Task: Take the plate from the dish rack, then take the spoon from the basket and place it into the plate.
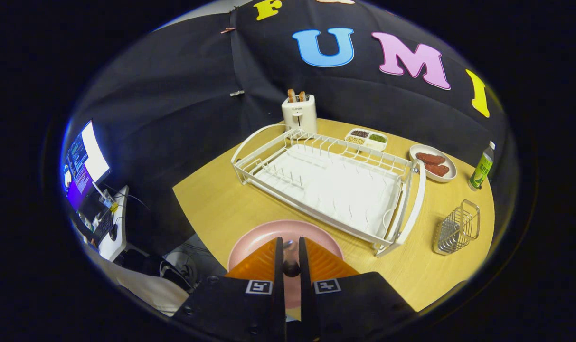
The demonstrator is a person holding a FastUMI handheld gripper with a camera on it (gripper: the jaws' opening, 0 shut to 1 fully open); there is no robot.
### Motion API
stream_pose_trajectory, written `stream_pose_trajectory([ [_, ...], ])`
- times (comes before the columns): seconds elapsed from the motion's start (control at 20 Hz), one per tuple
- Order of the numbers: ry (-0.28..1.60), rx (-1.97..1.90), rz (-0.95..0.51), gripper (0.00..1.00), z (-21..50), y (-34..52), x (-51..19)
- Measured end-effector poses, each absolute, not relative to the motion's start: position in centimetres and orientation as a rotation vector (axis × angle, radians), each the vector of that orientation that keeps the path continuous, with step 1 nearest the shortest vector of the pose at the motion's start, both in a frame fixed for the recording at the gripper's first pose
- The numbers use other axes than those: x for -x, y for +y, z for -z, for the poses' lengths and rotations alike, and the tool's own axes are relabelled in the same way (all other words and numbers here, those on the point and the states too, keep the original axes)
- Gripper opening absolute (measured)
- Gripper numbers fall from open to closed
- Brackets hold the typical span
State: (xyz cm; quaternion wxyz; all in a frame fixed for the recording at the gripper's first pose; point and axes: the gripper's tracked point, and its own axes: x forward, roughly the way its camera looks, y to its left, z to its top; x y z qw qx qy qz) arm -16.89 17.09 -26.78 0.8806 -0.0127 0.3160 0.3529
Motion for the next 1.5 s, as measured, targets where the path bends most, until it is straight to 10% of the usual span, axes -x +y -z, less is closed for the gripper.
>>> stream_pose_trajectory([
  [0.35, 0.701, 0.035, -0.682, 0.2, 28.4, 15.1, 16.5],
  [0.9, 0.714, 0.018, -0.676, 0.97, 28.3, 15.5, 16.1],
  [1.5, 0.457, -0.033, -0.556, 0.99, 16.1, 11.7, 9.6],
])
